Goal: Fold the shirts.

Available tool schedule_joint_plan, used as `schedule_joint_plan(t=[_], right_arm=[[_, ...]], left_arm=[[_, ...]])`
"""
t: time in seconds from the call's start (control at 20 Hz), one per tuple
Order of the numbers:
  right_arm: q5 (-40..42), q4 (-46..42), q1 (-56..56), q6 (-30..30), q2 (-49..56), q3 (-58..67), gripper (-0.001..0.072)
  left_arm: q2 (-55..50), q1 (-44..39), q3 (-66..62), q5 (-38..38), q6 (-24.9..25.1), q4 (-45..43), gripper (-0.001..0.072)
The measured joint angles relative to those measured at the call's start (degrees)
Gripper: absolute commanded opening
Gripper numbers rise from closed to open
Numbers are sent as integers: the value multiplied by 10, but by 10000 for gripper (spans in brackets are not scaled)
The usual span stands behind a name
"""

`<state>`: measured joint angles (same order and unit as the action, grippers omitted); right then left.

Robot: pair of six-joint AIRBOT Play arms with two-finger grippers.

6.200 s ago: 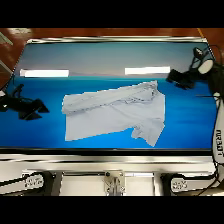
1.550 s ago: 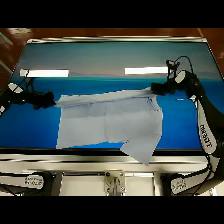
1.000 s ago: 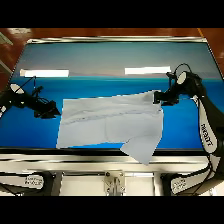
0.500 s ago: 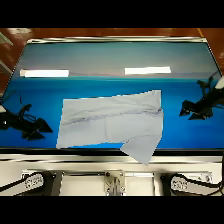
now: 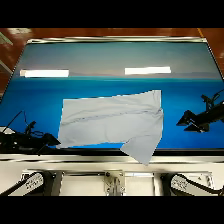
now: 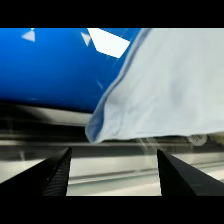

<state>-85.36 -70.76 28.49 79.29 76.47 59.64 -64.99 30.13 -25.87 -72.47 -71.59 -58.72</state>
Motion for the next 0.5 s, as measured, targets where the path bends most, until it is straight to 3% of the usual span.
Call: schedule_joint_plan(t=[0.3,0.35,0.4,0.5], right_arm=[[4,7,3,-1,-2,-5,556],[4,8,3,-1,-2,-5,556],[4,8,3,-1,-2,-6,556],[4,8,3,-2,-2,-6,556]], left_arm=[[3,-2,16,44,2,18,594],[3,-5,21,49,0,20,531],[3,-8,27,59,-2,26,357],[3,-12,36,82,-8,21,150]])
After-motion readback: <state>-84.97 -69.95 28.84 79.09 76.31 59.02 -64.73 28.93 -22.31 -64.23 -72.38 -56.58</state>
